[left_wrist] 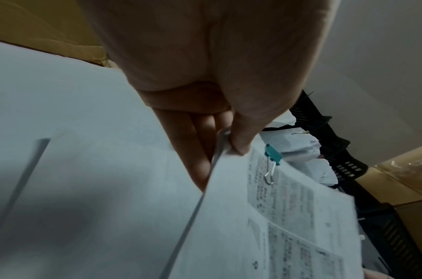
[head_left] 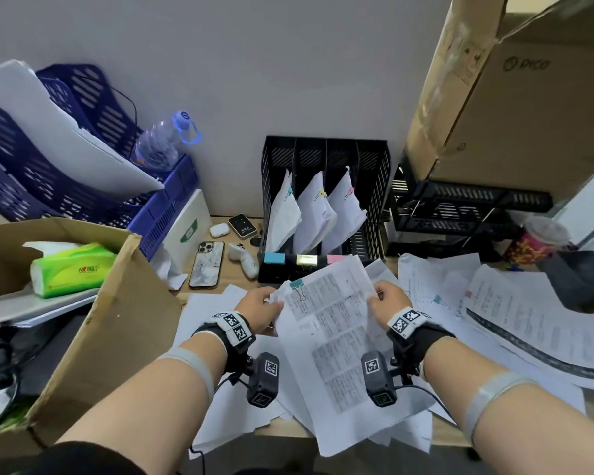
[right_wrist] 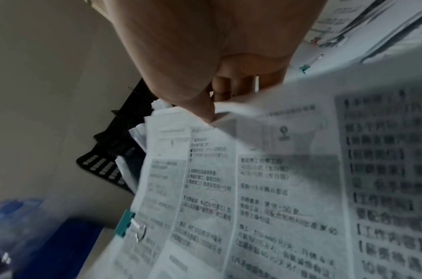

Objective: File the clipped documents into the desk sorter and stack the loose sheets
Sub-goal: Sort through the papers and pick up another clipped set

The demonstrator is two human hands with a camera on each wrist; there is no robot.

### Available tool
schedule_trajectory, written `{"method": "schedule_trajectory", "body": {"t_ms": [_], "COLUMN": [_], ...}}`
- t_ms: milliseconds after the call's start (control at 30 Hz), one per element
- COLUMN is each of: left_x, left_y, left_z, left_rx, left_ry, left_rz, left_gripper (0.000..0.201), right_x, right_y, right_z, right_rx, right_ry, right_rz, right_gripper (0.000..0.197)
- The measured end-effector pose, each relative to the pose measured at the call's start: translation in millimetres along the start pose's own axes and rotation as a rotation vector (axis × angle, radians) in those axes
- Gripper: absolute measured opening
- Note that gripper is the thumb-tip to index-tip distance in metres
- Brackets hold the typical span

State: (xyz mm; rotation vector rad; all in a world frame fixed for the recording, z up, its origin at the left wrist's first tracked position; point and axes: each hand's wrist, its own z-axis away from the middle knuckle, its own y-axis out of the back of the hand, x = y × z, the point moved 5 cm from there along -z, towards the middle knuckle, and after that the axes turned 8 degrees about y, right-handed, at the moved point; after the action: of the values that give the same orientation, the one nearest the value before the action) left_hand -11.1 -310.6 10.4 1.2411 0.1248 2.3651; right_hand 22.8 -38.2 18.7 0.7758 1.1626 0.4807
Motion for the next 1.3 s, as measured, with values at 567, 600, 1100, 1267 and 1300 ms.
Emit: {"method": "schedule_trajectory", "body": {"t_ms": [567,600,1100,1267,1300], "left_x": [139,145,94,93,94], "left_y": [-2,-2,7,12,17], "left_z": [37,36,-110,-124,-123], "left_rx": [-0.165,-0.218,0.225,0.274,0.277], "left_ry": [-0.392,-0.416,-0.093,-0.053,-0.030], "left_rz": [0.251,0.262,-0.536,-0.645,-0.615], "left_gripper": [0.028,0.033,0.050,0.057,0.063], "right_x": [-108,-113,-193,-195,-196], "right_y": [4,15,111,89,85], "right_z": [12,8,-46,-71,-75], "right_rx": [-0.142,-0.115,-0.032,-0.191,-0.229], "right_ry": [0.206,0.209,0.321,0.379,0.377], "right_rz": [0.228,0.200,-0.416,-0.332,-0.334], "right_gripper": [0.050,0.047,0.026,0.040,0.039]}}
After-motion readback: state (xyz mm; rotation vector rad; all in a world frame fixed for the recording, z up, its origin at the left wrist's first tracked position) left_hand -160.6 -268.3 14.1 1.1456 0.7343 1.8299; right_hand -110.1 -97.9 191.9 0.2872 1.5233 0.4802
